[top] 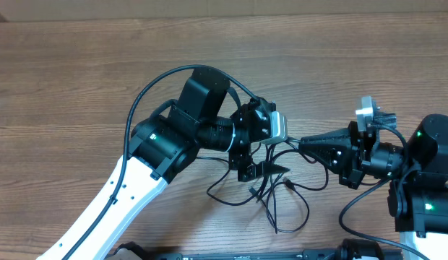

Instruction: Untangle cables

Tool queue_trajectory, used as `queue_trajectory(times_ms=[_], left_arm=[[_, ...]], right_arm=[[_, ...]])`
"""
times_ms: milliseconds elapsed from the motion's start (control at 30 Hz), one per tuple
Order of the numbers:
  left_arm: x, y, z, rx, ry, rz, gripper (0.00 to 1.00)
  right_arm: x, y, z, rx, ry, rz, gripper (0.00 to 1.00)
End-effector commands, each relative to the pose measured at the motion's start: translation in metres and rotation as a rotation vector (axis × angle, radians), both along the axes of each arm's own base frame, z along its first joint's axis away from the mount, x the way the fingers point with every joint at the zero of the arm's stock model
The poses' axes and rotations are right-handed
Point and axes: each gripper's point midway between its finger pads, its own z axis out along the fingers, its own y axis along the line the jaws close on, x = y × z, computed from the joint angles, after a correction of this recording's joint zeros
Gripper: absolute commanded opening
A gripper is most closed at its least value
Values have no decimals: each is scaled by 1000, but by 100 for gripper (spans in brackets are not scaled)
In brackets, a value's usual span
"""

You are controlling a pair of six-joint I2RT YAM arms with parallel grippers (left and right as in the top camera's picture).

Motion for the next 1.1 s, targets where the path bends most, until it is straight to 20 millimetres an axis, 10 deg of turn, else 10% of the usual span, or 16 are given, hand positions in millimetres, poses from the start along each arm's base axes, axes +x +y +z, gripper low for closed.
queue_trajectory(times_ms=[0,267,367,667,900,1067], left_arm=[[4,-2,0,5,-10,13,84],[3,-3,-1,5,1,3,47],[3,-4,-3,9,7,3,8],[6,-5,2,-6,10,15,4],[30,7,22,-58,69,155,4],[48,22,38,-101,125,276,4]], right_arm=[[-12,3,6,17,-12,57,4],[-15,4,8,23,-13,79,4],[-15,4,8,23,-13,78,4],[-11,3,6,16,-11,52,12],[11,-4,0,-18,7,-78,83],[19,-7,-3,-34,8,-130,100]])
